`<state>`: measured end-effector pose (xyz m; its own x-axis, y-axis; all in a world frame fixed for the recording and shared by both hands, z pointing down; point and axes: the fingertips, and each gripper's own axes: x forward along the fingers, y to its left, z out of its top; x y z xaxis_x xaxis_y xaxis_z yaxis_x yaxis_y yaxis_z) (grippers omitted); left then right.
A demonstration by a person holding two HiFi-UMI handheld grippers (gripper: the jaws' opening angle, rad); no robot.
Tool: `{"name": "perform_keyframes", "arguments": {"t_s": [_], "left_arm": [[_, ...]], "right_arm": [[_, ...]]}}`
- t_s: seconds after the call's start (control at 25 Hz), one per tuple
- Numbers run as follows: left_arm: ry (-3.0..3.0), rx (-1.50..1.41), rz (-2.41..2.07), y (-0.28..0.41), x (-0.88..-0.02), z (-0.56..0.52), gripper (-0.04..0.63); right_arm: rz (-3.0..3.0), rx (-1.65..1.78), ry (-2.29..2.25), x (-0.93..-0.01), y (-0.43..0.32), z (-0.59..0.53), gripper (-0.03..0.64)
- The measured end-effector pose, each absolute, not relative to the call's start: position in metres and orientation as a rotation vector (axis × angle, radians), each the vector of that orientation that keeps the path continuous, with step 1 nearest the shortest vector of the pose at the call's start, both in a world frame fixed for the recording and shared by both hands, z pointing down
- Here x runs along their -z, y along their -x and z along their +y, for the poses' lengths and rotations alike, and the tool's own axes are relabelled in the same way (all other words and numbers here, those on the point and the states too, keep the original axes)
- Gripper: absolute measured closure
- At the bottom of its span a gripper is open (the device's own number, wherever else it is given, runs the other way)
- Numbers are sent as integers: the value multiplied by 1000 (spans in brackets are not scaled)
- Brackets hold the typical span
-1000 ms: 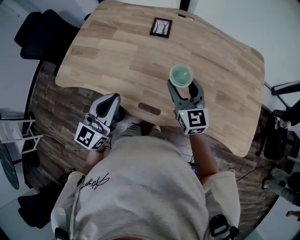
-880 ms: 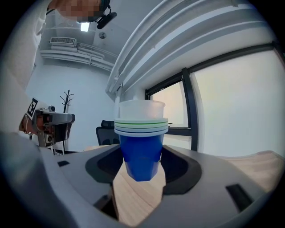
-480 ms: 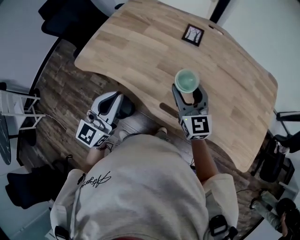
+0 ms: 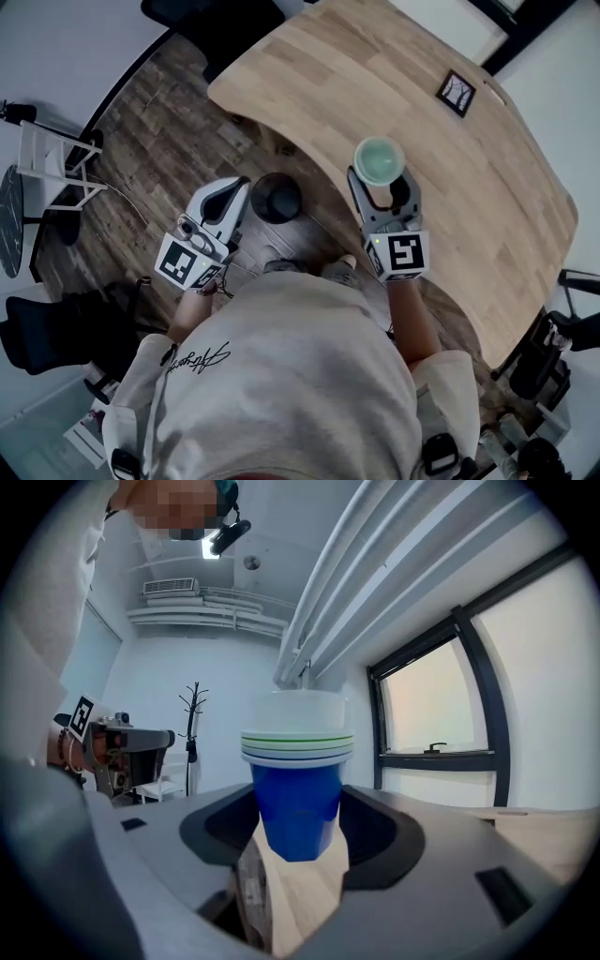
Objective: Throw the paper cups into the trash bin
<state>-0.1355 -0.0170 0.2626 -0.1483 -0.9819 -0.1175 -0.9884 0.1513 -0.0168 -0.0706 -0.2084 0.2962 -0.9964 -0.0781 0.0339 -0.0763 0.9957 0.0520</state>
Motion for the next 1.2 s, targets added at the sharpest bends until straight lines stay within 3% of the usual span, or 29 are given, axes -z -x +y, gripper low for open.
{"name": "perform_keyframes", "arguments": {"t_s": [0.76, 1.2], "left_arm": [[1768, -80, 2482, 224, -278, 147, 592], [1744, -126, 2518, 245, -298, 145, 592]], "right_arm": [[-3110, 60, 162, -303, 195, -50, 347], [-3074, 75, 342, -312, 224, -23, 347]]}}
